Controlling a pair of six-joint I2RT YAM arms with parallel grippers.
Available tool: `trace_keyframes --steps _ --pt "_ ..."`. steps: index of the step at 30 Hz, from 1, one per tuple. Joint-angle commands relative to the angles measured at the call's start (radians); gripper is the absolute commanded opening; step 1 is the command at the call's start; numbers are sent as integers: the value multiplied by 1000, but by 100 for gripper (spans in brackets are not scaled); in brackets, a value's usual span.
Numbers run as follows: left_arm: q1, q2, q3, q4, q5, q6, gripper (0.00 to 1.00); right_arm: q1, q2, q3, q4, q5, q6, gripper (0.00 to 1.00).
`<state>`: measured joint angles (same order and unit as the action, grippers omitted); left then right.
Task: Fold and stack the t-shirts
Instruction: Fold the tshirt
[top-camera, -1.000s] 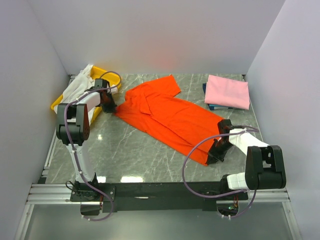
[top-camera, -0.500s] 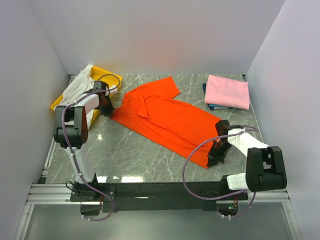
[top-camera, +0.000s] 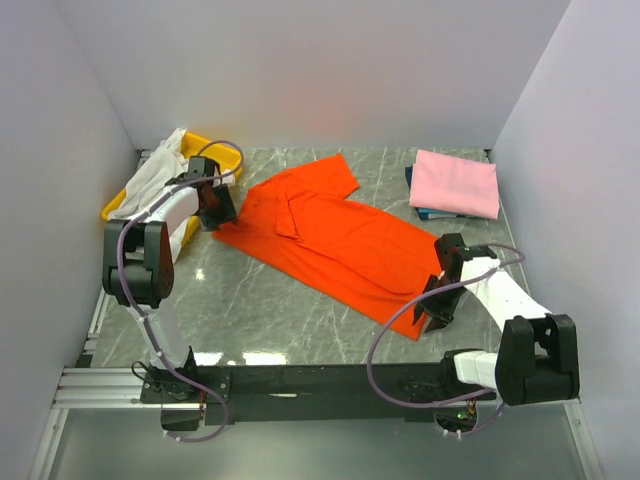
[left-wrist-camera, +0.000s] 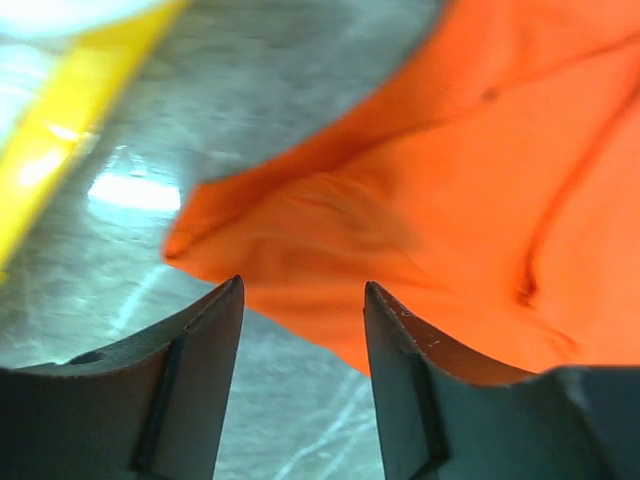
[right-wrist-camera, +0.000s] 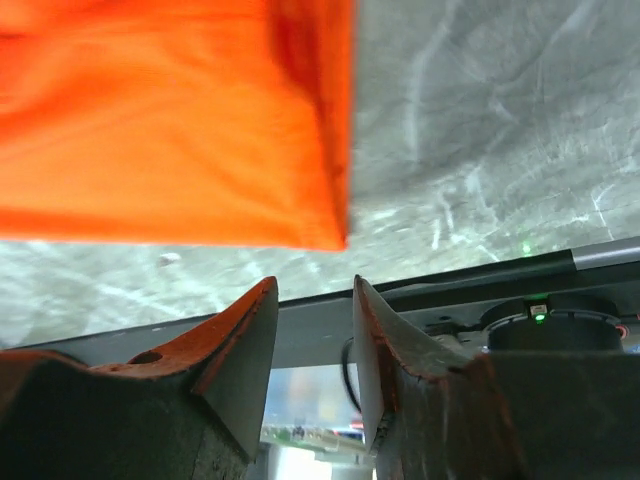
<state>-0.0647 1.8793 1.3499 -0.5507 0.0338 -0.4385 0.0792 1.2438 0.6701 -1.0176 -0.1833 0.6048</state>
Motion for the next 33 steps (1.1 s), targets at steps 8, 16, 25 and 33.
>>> trace_keyframes --steps 8,16,25,33 --pt "-80 -108 54 12 107 -52 60 11 14 166 80 -79 -19 44" --pt "-135 -17 63 90 253 -129 56 31 181 180 232 -136 -27 43" --pt "-188 86 103 101 276 -140 53 37 212 191 264 -150 -25 43" --pt "-215 133 120 115 259 -144 49 39 192 149 278 -156 -13 42"
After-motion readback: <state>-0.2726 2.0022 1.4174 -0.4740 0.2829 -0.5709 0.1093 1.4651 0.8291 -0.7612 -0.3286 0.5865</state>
